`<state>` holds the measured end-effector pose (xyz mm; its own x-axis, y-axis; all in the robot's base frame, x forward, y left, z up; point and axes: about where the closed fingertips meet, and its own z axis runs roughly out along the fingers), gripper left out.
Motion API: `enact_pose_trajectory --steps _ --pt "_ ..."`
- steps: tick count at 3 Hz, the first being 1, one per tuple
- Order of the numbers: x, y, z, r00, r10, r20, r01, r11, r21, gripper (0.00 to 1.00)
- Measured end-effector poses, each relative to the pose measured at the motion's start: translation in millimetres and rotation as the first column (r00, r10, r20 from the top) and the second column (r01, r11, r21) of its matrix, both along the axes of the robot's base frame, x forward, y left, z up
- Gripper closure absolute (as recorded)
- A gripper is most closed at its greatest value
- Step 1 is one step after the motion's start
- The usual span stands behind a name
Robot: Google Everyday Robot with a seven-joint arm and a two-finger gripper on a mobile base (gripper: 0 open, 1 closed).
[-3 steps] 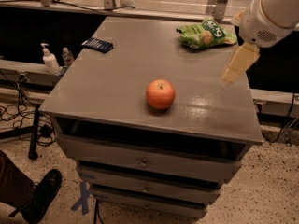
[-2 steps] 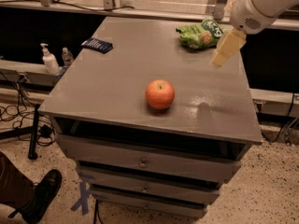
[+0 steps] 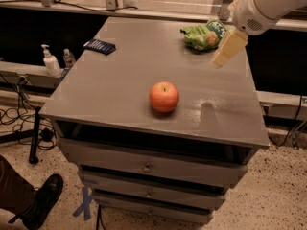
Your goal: Move green rice chip bag near apple
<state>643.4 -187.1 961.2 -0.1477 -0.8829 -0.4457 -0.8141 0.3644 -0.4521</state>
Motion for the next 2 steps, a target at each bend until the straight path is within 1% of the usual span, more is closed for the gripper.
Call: enact_pose_trajectory --steps 1,2 --pt "40.3 10.1 -4.7 0.9977 -0.037 0.057 0.034 0.997 0.063 0.0" --pt "86.7 17.2 -20.1 0.9944 -0.074 0.075 0.065 0.991 0.114 0.0"
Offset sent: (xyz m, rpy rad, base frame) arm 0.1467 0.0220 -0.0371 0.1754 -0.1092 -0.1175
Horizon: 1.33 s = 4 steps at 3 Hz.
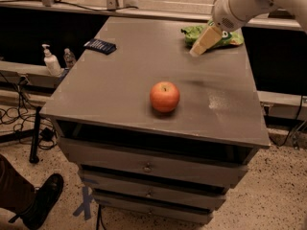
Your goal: Move green rice chip bag near apple
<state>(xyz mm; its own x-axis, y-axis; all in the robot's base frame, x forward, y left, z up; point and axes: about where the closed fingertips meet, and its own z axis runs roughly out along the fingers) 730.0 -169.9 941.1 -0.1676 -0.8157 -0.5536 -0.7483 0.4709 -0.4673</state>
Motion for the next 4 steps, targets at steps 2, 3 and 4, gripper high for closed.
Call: enact_pose_trajectory --steps 2,3,4 --pt "70.6 6.7 -43.8 0.9969 -0.06 -0.052 0.065 0.993 0.1 0.0" --pt "92.1 6.7 -63.2 0.992 -0.095 -0.083 0.105 0.987 0.124 0.0" --pt "104.9 6.1 -74.3 0.9906 -0.11 -0.081 0.12 0.985 0.121 0.16"
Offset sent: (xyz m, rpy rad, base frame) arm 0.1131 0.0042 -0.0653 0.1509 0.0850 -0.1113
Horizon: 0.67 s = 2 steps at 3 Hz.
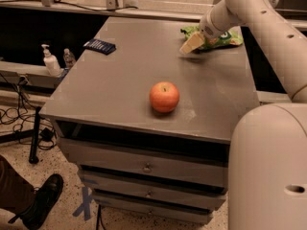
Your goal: Move green rice chip bag near apple
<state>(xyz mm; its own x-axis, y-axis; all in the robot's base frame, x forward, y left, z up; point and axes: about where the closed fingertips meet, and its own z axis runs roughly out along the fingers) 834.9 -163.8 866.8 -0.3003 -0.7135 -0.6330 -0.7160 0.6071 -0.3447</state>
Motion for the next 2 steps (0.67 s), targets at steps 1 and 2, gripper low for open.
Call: enact_pose_trajectory --steps 1,2 --pt "7.5 -3.0 -3.4 0.9998 -0.003 0.018 0.003 1.0 -0.014 0.39" --pt "10.1 -8.2 3.7 0.9988 0.004 0.05 -0.002 0.999 -0.039 0.64"
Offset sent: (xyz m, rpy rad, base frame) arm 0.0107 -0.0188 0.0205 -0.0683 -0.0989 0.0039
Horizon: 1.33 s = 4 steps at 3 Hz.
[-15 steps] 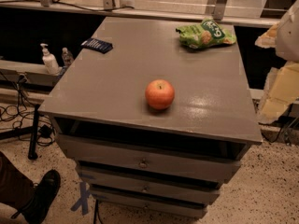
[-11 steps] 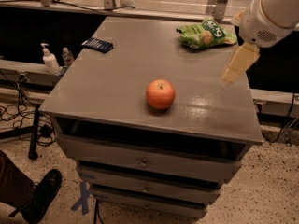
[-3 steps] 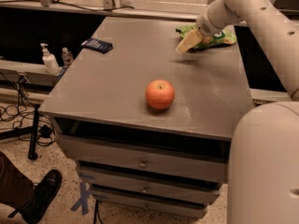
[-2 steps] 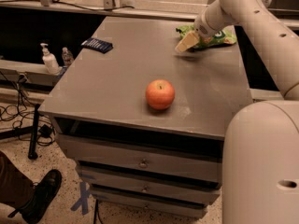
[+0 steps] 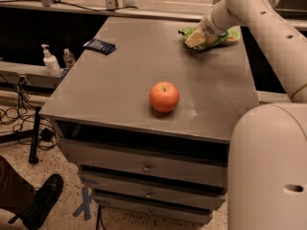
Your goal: Move green rice chip bag near apple
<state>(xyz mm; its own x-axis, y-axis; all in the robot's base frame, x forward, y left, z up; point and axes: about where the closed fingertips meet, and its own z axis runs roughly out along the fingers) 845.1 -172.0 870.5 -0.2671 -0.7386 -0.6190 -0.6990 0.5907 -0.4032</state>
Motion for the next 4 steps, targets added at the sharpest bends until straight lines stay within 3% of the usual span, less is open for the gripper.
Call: enact_pose_trajectory --steps 1,2,4 --pt "-3.7 -6.5 12.7 0.9996 0.012 0.027 -0.011 1.0 -0.024 0.87" --pt "-16.9 -16.7 30.0 0.9983 0.03 0.05 -0.028 0.998 -0.049 1.0" --pt "-81.5 -33.5 52.7 0.9867 0.152 0.059 -0.147 0.987 -0.071 1.0"
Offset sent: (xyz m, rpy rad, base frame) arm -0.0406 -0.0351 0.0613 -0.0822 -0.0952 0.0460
